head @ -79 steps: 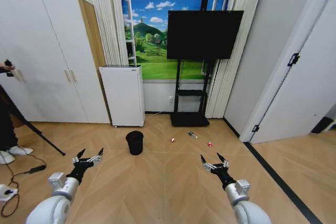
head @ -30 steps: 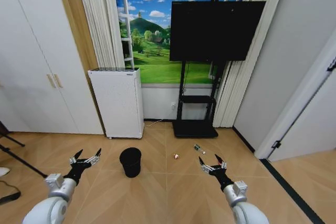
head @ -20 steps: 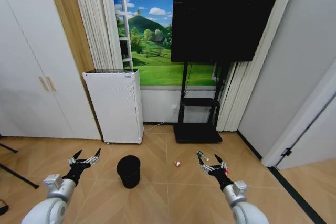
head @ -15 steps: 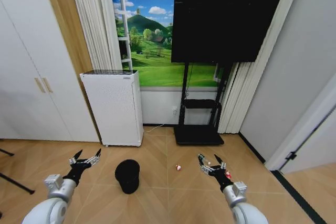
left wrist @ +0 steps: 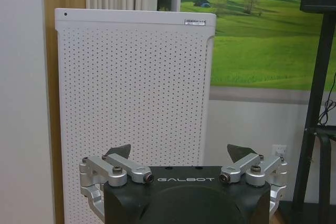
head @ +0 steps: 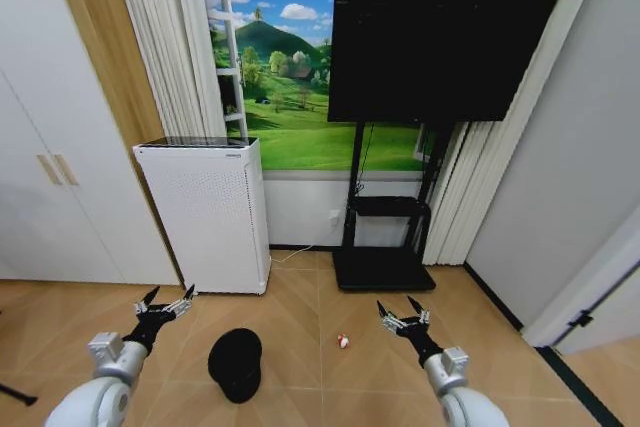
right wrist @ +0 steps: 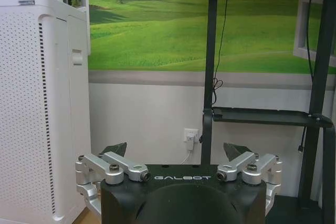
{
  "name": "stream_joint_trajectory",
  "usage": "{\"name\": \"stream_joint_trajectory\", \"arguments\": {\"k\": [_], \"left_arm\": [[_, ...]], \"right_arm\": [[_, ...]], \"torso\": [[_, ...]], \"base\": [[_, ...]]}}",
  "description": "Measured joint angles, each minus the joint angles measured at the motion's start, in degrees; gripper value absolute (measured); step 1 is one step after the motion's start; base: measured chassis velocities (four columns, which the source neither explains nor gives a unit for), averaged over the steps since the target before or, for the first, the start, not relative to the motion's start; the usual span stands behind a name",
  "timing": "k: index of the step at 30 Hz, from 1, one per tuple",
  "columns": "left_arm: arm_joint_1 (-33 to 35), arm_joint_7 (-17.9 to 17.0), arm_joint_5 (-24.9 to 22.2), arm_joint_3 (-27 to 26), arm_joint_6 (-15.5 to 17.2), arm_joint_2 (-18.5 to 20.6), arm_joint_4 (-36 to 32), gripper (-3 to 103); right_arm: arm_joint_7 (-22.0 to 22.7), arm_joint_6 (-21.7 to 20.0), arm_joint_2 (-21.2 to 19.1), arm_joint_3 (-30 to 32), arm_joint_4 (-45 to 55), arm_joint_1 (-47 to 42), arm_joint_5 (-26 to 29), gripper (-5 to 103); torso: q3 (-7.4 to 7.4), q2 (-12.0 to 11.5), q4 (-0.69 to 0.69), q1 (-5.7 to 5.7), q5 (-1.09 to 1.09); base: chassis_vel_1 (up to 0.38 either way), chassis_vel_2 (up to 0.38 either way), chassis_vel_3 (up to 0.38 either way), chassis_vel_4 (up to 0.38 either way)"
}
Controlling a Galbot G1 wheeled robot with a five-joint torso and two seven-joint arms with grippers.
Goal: Pick up the trash bin and place the garbage on the floor into it.
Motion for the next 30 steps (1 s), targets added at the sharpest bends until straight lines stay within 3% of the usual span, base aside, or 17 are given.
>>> {"name": "stream_joint_trajectory", "arguments": {"k": [12, 30], "left_arm": [[0.1, -0.1, 0.3, 0.2, 1.1, -0.1, -0.4, 100], [0.6, -0.2, 2.0, 0.5, 0.9, -0.4, -0.9, 100]], "right_arm": [[-0.3, 2.1, -0.5, -0.2, -0.3, 0.1, 0.9, 100], [0.3, 2.9, -0.1, 0.2, -1.4, -0.1, 1.4, 100]], "torso": [[-0.01, -0.1, 0.00, 0.05, -0.02], [-2.74, -4.9, 0.00, -2.12, -0.01]], "base": [[-0.168, 0.167, 0.180, -0.176], [0.009, -0.003, -0.006, 0.004]]}}
